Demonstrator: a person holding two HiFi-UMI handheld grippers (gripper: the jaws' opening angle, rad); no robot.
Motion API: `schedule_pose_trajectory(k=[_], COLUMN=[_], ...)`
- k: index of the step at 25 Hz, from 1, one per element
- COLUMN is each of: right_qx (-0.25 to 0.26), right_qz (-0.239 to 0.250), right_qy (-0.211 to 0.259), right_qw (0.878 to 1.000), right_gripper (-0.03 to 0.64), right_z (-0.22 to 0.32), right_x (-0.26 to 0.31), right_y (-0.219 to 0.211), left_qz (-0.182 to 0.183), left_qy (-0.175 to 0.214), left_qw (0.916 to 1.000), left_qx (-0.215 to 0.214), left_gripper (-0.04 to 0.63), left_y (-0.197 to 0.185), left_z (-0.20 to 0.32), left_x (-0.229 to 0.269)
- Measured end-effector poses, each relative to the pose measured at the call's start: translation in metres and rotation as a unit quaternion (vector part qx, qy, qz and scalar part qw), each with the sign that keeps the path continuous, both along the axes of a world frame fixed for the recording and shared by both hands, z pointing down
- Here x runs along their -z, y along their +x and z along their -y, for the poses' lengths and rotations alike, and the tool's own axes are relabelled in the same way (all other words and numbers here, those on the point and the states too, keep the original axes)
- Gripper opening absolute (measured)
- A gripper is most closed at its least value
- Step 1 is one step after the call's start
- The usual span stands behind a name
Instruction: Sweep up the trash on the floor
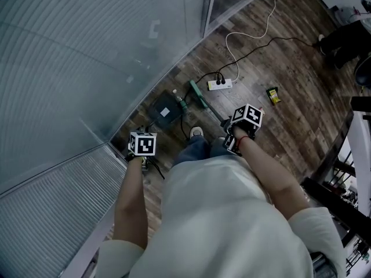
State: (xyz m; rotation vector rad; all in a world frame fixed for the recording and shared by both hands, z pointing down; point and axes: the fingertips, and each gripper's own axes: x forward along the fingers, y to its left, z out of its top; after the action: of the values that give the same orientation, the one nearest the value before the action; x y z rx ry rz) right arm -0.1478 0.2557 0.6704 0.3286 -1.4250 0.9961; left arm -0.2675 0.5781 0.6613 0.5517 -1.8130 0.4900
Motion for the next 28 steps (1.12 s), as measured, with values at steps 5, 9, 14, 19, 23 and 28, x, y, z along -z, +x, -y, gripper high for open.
schedule_pose_trajectory(k=[5,9,14,19,23,28], right_qx=[0.001,0.000,0.013,0.033,0.063,0.110], right_qz=[-0.025,-0.036,-0.041,-0.034,-0.023,-0.019], right_qy=[0.002,-0.013,-0.029,-0.031,-0.041,-0.071], right_qw=[1.000,0.999,0.999,0.998,0.997,0.991], right_gripper=[0.097,0.097,0.097,0.097,0.097,0.097], right_z=[-0.020,-0.042,-0.067,-0.077,-0.091,-0.114], right_x=[-0.015,-0.021,-0.021,-0.016,-0.011,-0.003], right_y=[-0.003,-0.012,-0.023,-0.032,-0.035,-0.032], left_qz=[-0.002,-0.004,-0.005,-0.008,-0.011,-0.012], left_qy=[0.001,0.002,0.004,0.006,0.008,0.012], left_qw=[1.0000,1.0000,1.0000,0.9999,0.9997,0.9995], left_qx=[-0.001,-0.001,-0.001,0.007,0.019,0.028], left_gripper=[0.091,0.091,0.091,0.091,0.091,0.091], left_y=[0.000,-0.002,-0.005,-0.005,-0.004,-0.006], left_z=[-0.002,-0.002,-0.003,-0.005,-0.009,-0.012], left_x=[-0.004,-0.006,-0.006,-0.005,-0.005,-0.005])
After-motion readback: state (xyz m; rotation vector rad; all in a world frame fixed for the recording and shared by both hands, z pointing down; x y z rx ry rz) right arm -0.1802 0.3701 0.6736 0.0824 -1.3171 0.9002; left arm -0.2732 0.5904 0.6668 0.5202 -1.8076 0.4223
